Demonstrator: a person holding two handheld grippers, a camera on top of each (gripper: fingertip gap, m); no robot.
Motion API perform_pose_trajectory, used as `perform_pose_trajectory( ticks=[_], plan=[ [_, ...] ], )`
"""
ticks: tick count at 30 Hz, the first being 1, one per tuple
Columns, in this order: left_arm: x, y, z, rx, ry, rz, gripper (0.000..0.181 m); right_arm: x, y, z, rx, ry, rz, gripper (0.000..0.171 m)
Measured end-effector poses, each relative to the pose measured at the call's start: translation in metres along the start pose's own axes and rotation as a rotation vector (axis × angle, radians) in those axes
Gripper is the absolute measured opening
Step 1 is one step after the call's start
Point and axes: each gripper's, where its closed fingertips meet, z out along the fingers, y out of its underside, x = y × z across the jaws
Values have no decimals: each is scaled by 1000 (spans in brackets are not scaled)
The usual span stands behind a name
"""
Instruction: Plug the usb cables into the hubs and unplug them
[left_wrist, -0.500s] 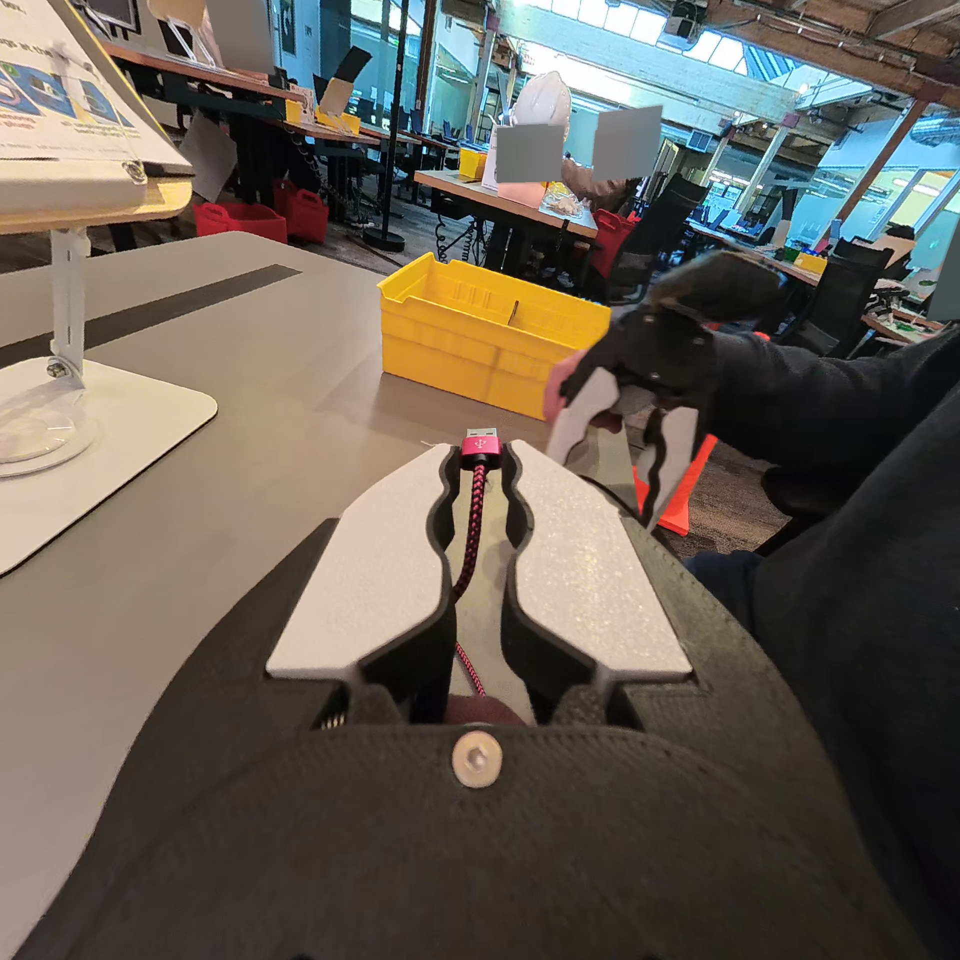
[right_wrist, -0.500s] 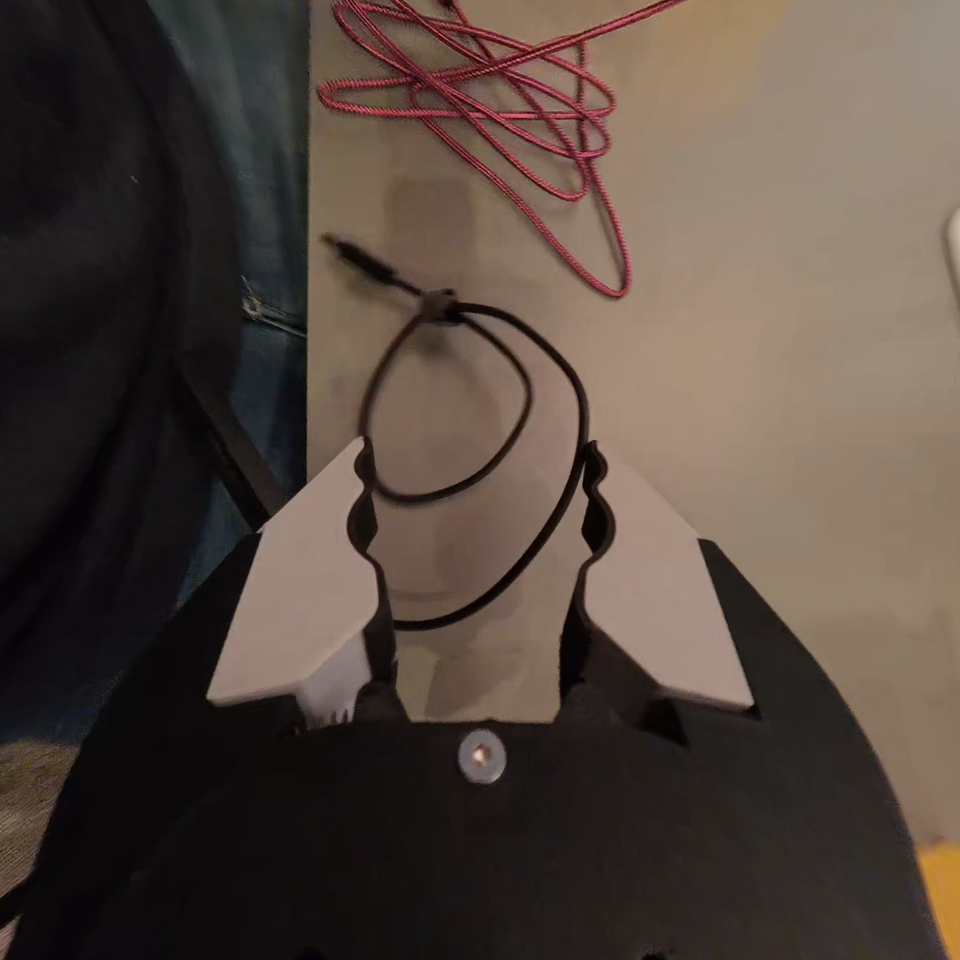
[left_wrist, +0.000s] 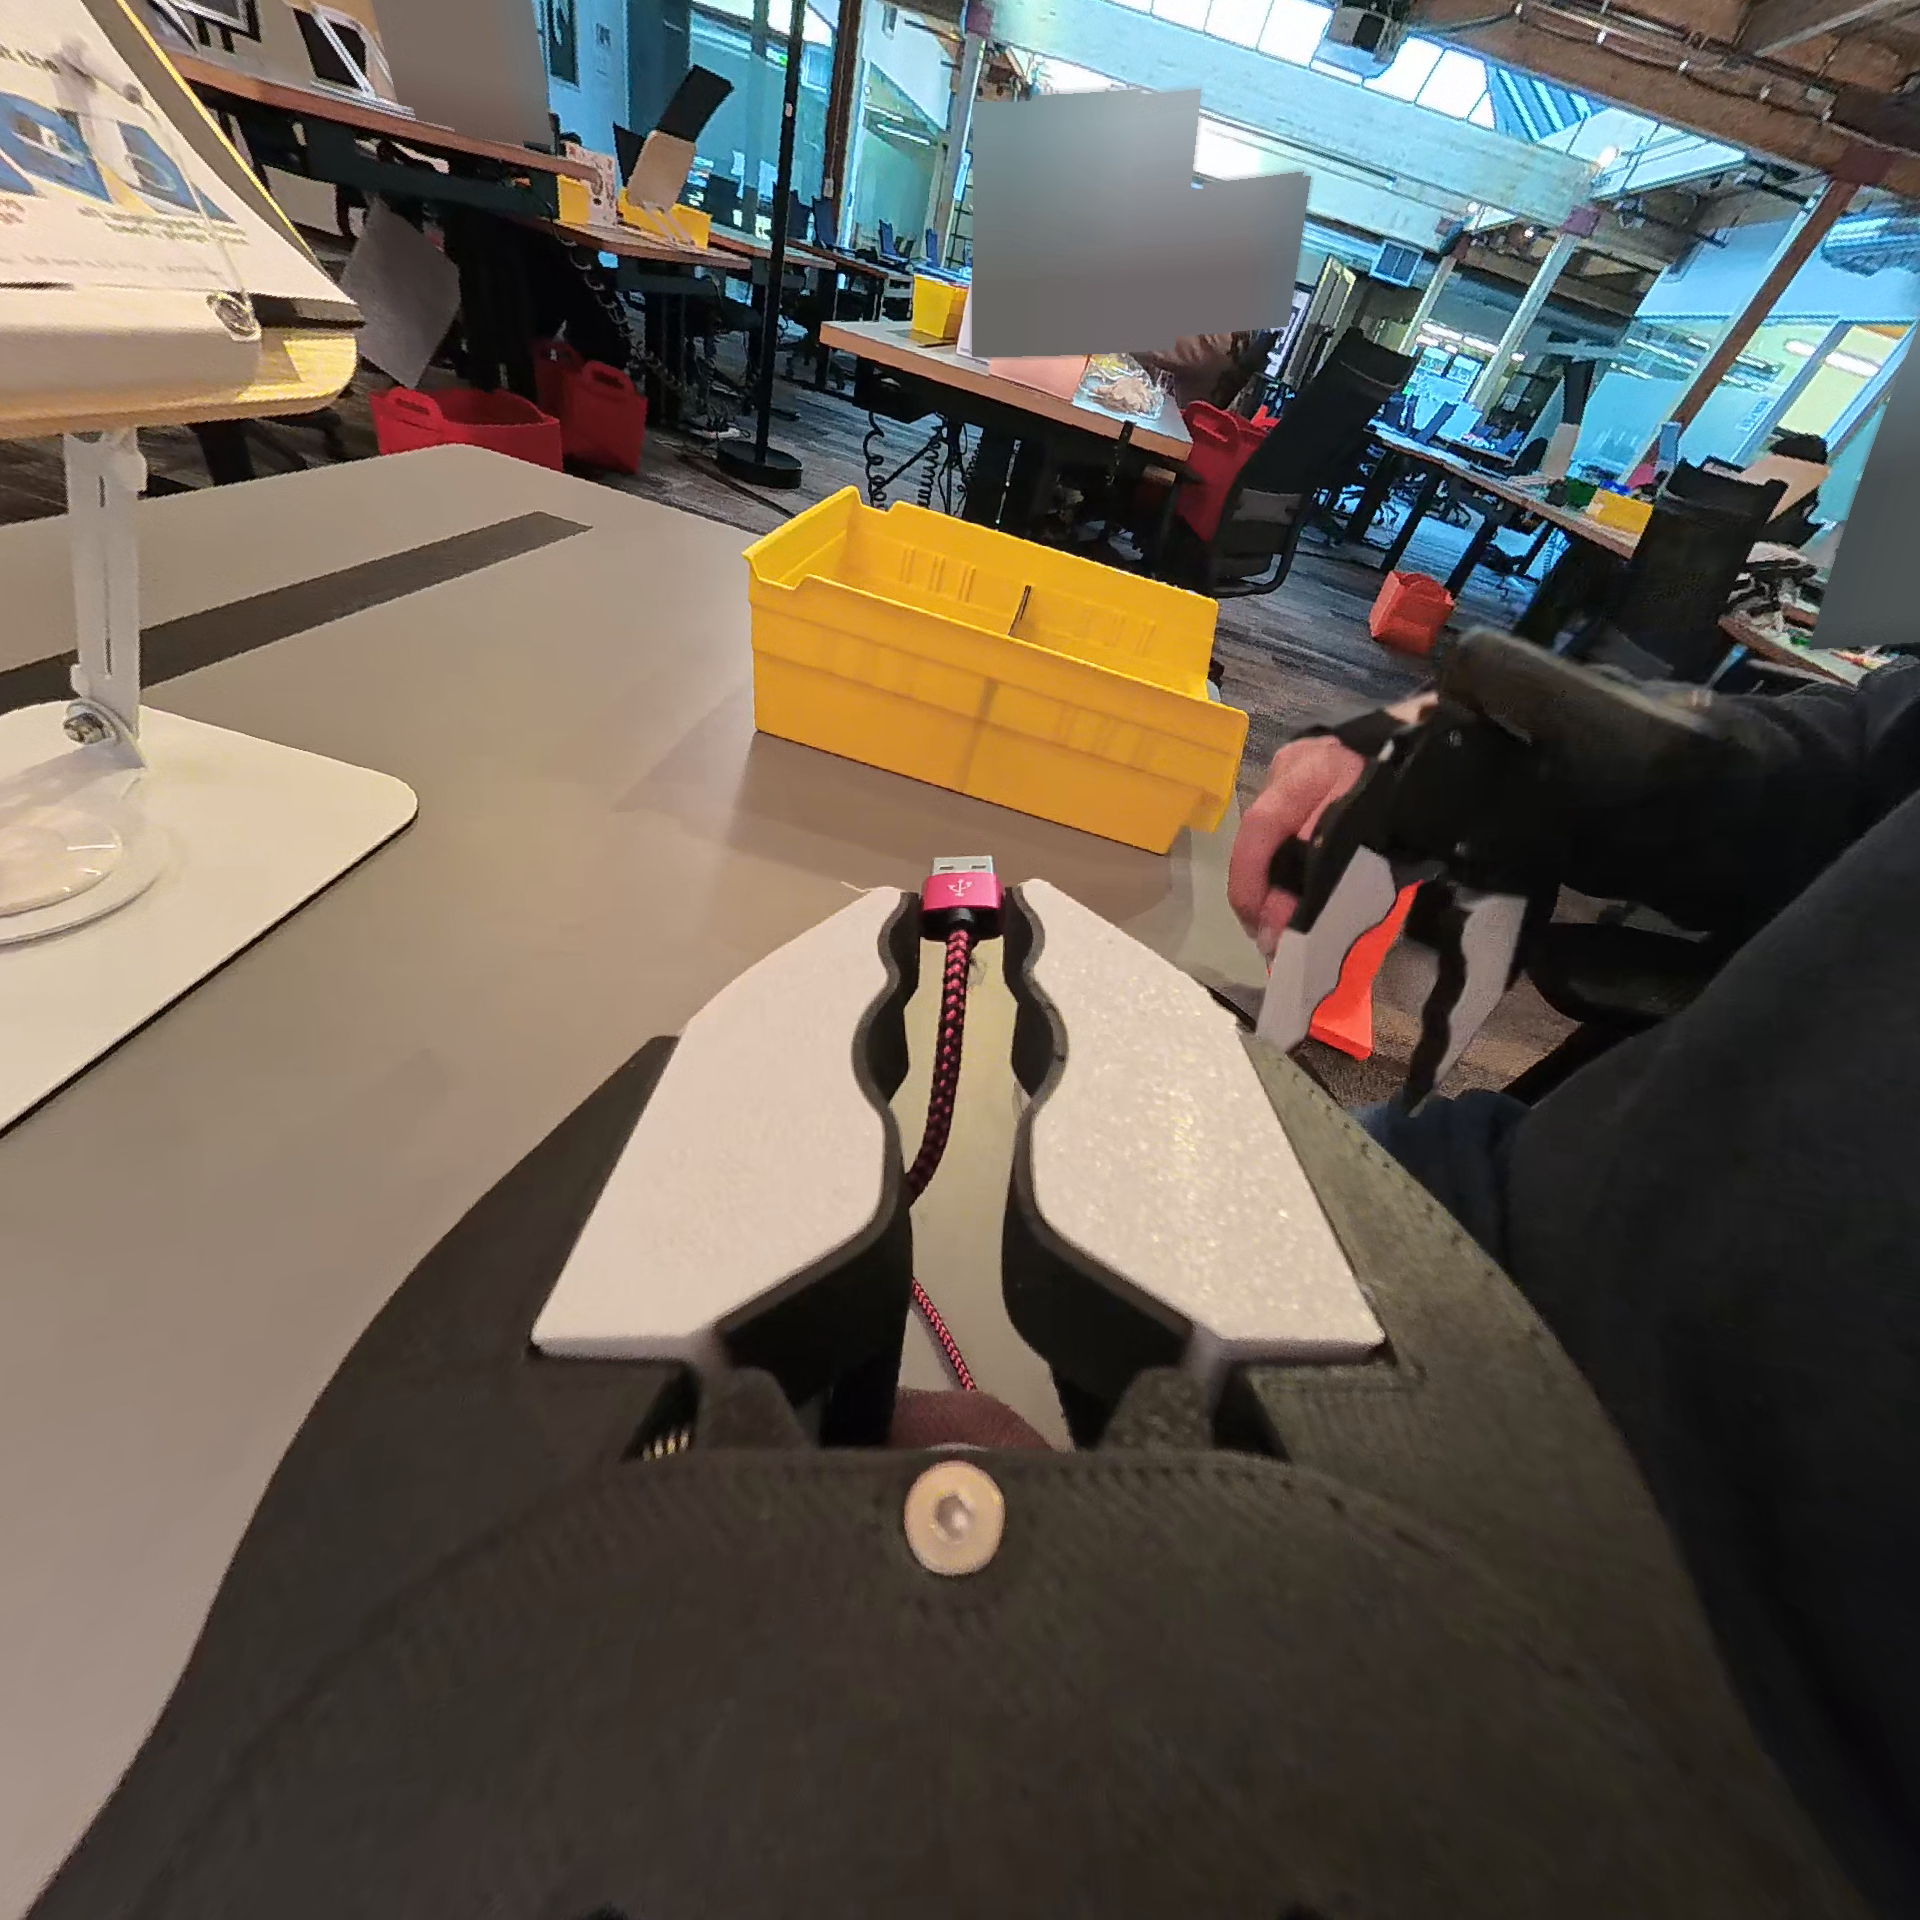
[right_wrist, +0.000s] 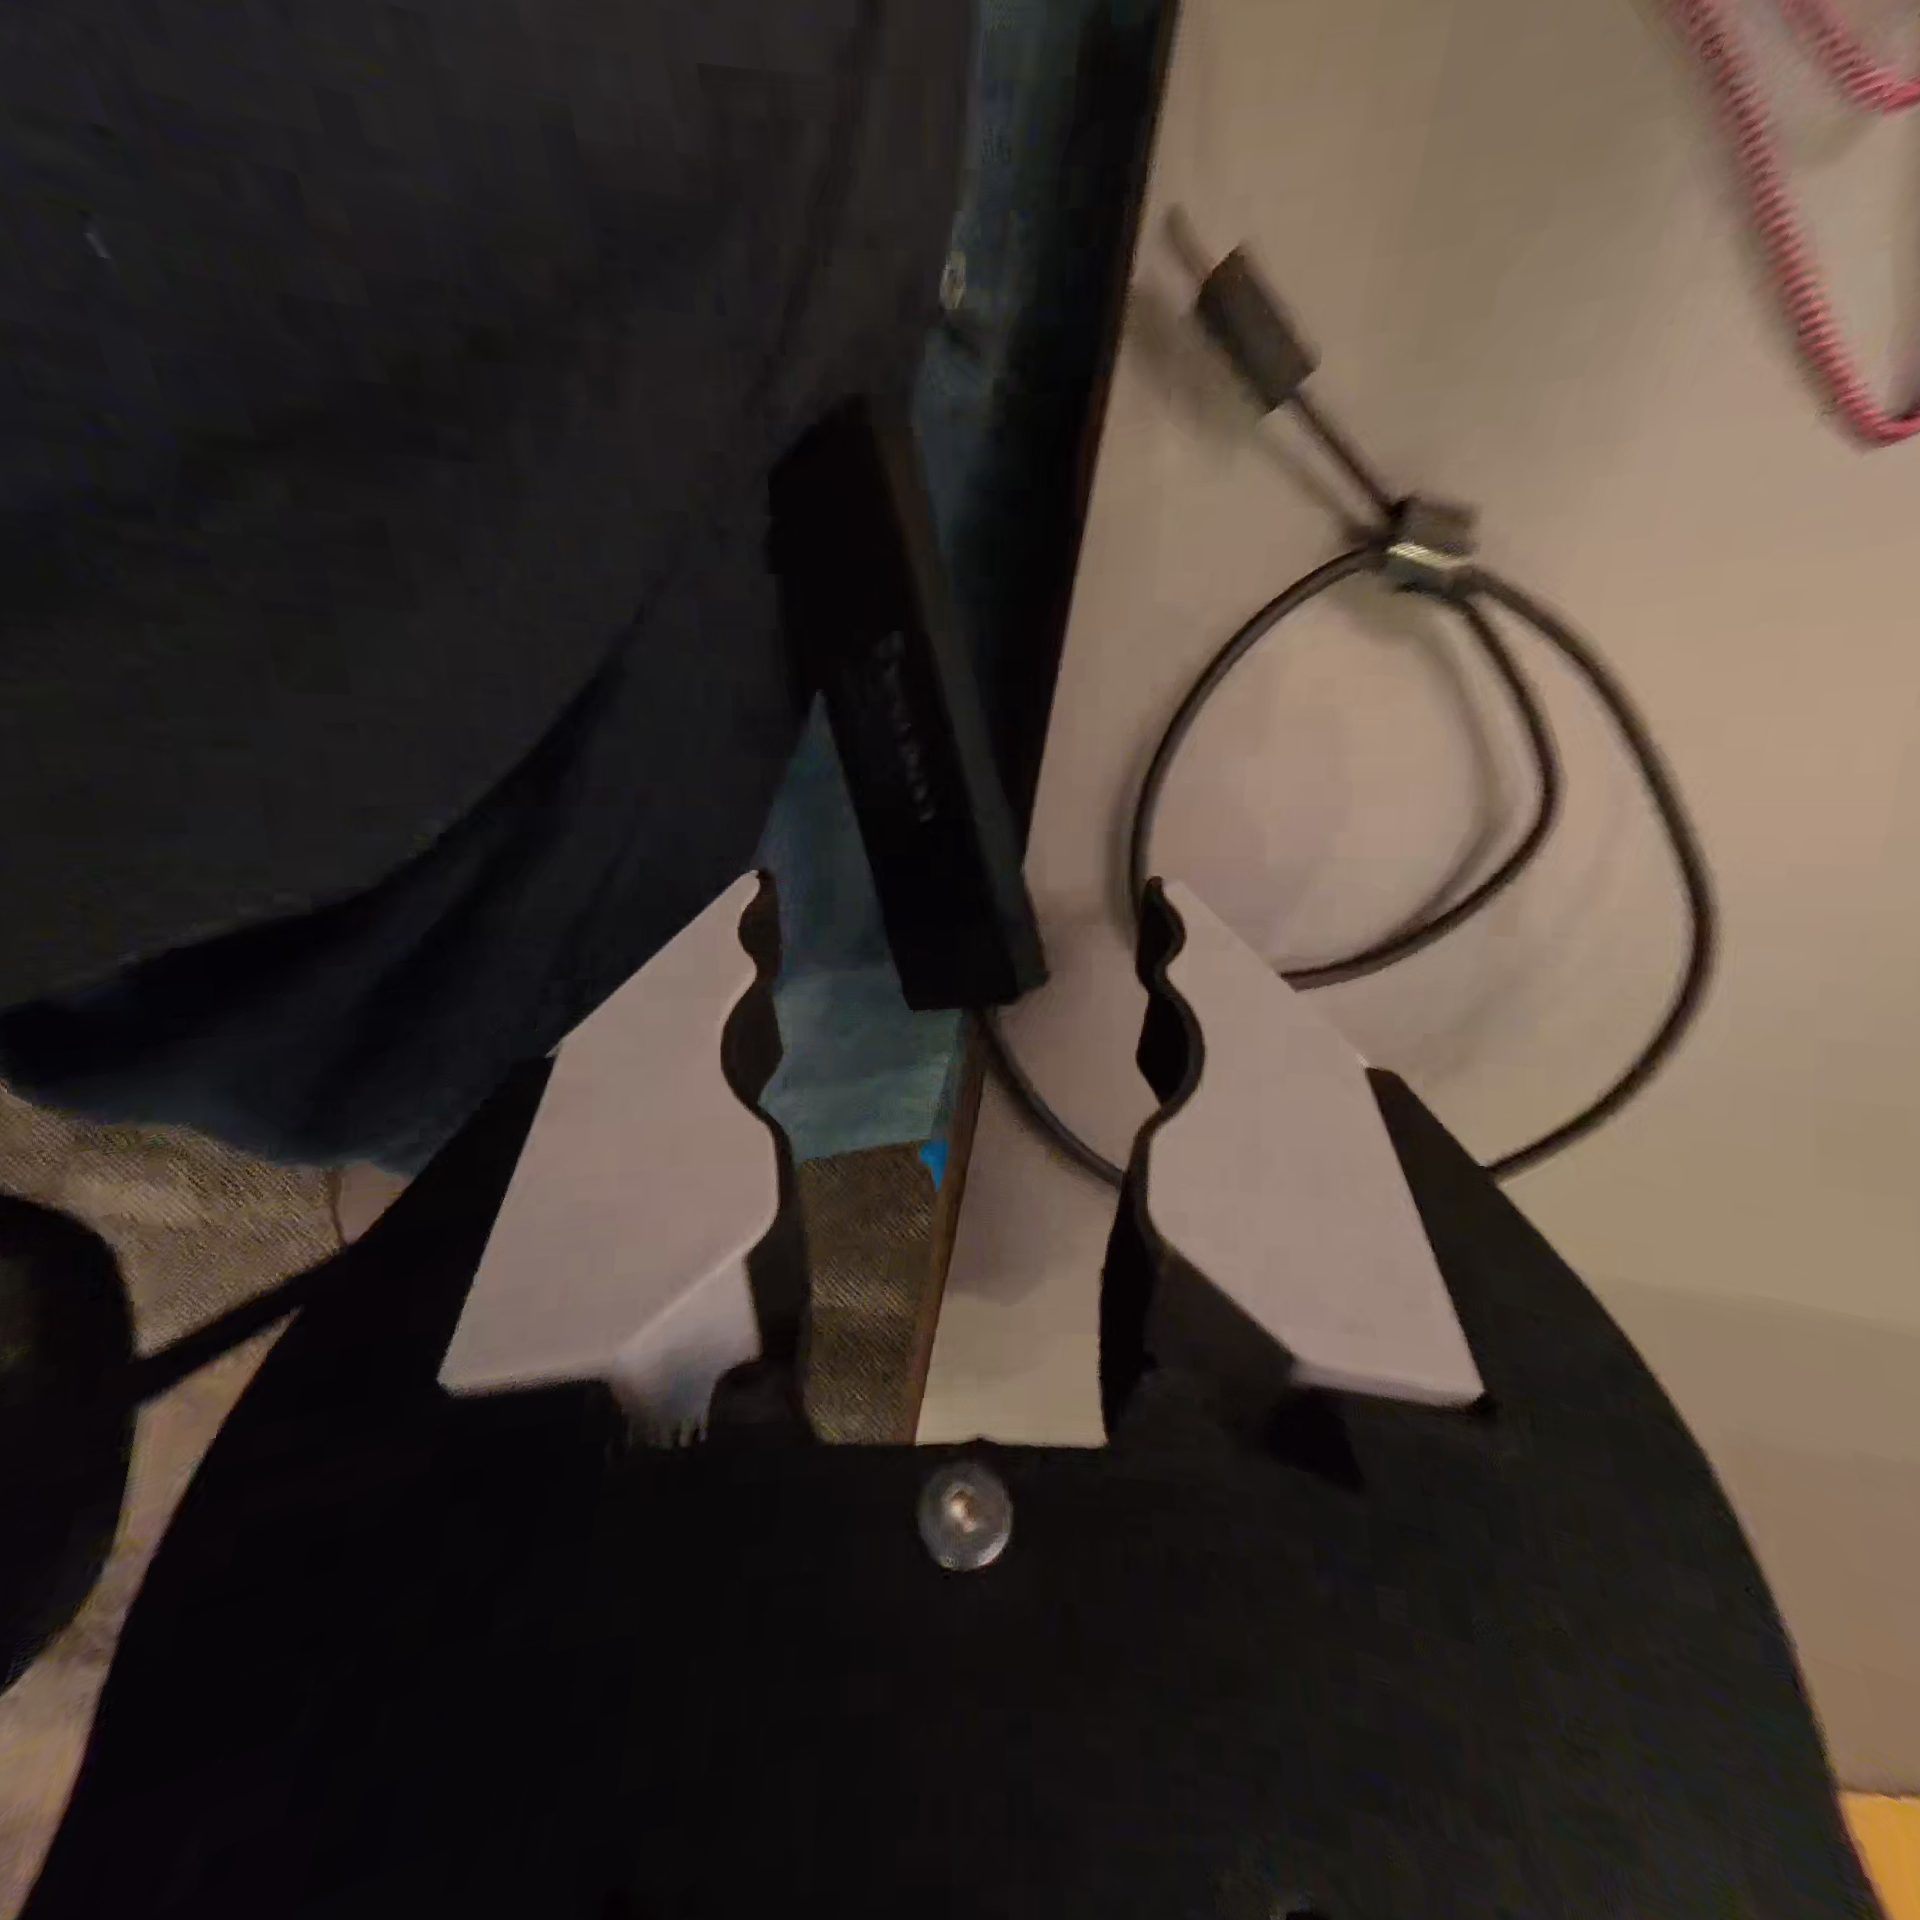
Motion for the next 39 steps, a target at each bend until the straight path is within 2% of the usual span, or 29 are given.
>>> perform_pose_trajectory(
  ticks=[2,6,11,14,17,19,22,26,29,31,34,35,39],
  plan=[
    [1,0,1,0,2,0,15,-4,6,14,-40,23,-58,59],
    [2,2,2,-4,2,0,15,10,0,19,-27,125,-127,30],
    [5,-3,2,-2,1,15,15,14,-2,16,16,121,-87,26],
    [6,-4,2,1,-1,18,15,22,-17,0,123,127,-26,25],
    [6,-6,2,1,-4,23,15,46,-36,-23,253,171,48,25],
    [6,-7,2,3,-9,26,15,70,-37,-31,253,235,69,25],
    [4,-8,0,3,-23,29,14,112,-24,-27,116,397,30,25],
    [0,-12,-4,12,-44,30,15,171,0,-17,-235,687,-168,25],
    [-2,-12,-6,16,-51,29,15,199,2,-10,-341,819,-291,25],
    [-3,-12,-7,17,-55,29,15,200,-3,-4,-360,831,-374,25],
    [-4,-14,-9,22,-56,30,15,181,-6,9,-351,738,-433,24],
    [-4,-14,-9,24,-56,29,15,175,-5,12,-351,709,-431,18],
    [-6,-12,-9,22,-54,22,15,155,2,9,-289,565,-293,20]
  ],
)
